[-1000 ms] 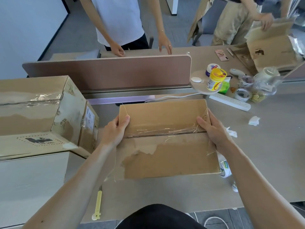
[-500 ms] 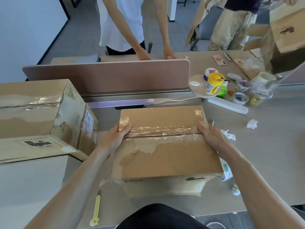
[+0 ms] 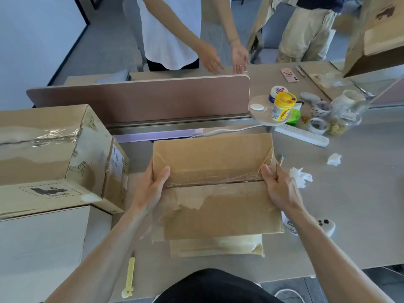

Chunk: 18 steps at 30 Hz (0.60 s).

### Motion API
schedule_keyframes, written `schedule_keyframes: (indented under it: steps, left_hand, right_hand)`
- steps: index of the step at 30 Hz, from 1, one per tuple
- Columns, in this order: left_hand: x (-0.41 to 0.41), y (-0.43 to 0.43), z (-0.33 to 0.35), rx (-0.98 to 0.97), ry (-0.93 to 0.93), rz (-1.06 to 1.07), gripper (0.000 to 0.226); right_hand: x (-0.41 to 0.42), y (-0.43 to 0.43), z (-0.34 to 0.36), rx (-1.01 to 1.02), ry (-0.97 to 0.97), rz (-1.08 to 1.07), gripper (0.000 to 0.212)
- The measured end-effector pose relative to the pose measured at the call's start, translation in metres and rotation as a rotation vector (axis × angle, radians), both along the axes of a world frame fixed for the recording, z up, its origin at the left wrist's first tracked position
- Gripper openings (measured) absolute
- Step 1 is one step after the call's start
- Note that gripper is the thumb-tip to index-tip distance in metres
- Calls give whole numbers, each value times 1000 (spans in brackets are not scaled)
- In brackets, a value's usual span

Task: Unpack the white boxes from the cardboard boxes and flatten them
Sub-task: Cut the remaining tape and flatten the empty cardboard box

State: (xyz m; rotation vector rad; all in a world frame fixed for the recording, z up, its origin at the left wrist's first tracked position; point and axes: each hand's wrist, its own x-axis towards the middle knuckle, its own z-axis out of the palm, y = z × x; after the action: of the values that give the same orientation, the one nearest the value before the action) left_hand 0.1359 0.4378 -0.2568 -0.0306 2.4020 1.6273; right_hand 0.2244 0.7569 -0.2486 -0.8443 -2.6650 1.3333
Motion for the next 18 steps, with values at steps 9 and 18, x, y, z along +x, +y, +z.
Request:
schedule_keyframes:
  steps: [9, 18]
  left_hand:
    - [8, -12, -36, -64, -102, -69, 41]
    - [14, -14, -77, -150, -152, -59, 36]
  right_hand:
    - [19, -7, -41, -3, -160, 14, 35]
    - [23, -18, -67, 0, -204, 45, 29]
